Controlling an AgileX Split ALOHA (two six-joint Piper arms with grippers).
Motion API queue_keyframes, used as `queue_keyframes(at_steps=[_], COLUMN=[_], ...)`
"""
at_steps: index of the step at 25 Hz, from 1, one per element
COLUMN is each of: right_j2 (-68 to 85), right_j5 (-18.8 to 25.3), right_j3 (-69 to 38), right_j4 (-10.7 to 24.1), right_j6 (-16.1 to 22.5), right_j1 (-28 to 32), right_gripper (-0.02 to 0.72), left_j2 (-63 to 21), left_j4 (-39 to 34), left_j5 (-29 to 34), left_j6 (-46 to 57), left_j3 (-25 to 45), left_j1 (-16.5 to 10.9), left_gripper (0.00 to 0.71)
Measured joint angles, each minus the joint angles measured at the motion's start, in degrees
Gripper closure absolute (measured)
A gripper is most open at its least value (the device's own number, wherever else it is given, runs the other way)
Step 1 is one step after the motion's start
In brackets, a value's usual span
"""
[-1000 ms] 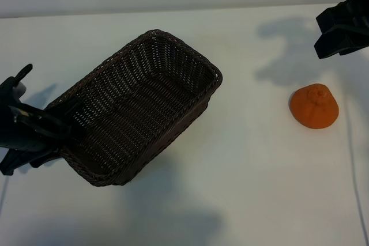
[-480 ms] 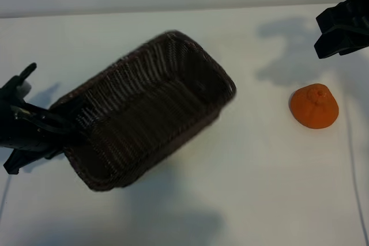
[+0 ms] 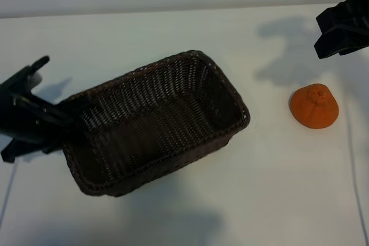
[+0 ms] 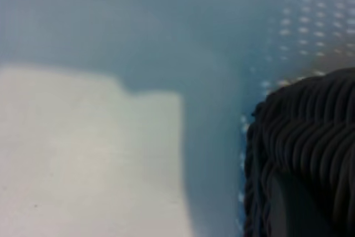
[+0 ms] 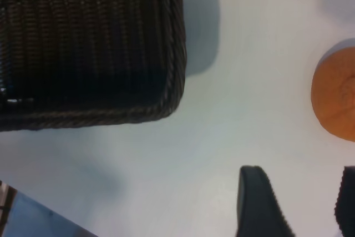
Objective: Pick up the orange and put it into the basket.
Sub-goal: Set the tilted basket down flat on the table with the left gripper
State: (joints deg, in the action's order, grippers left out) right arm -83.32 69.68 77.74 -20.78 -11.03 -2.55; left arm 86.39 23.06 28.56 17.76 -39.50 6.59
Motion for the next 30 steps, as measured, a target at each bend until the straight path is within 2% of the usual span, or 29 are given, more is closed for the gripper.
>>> queue_keyframes(at_steps=[6, 11, 15, 30], right_j2=[0.0, 0.0, 0.0, 0.0], right_j5=[0.0, 0.0, 0.0, 0.0], right_j3=[0.0, 0.0, 0.0, 0.0], right_j4=[0.0, 0.0, 0.0, 0.0], right_j6=[0.0, 0.0, 0.0, 0.0], right_j1=[0.0, 0.0, 0.0, 0.0], right_gripper=[0.341, 0.341, 0.341, 0.341], left_j2=[0.0, 0.0, 0.0, 0.0], left_j4=[-0.4, -0.7, -2.4, -2.2], left_j5=[10.0, 20.7, 26.6, 29.8], left_j6=[-6.9, -10.4, -11.5, -18.5], left_j3=[-11.3, -20.7, -25.0, -26.0], left_j1=[-0.7, -4.0, -6.1, -6.7], left_gripper=[0.556, 0.556, 0.556, 0.556])
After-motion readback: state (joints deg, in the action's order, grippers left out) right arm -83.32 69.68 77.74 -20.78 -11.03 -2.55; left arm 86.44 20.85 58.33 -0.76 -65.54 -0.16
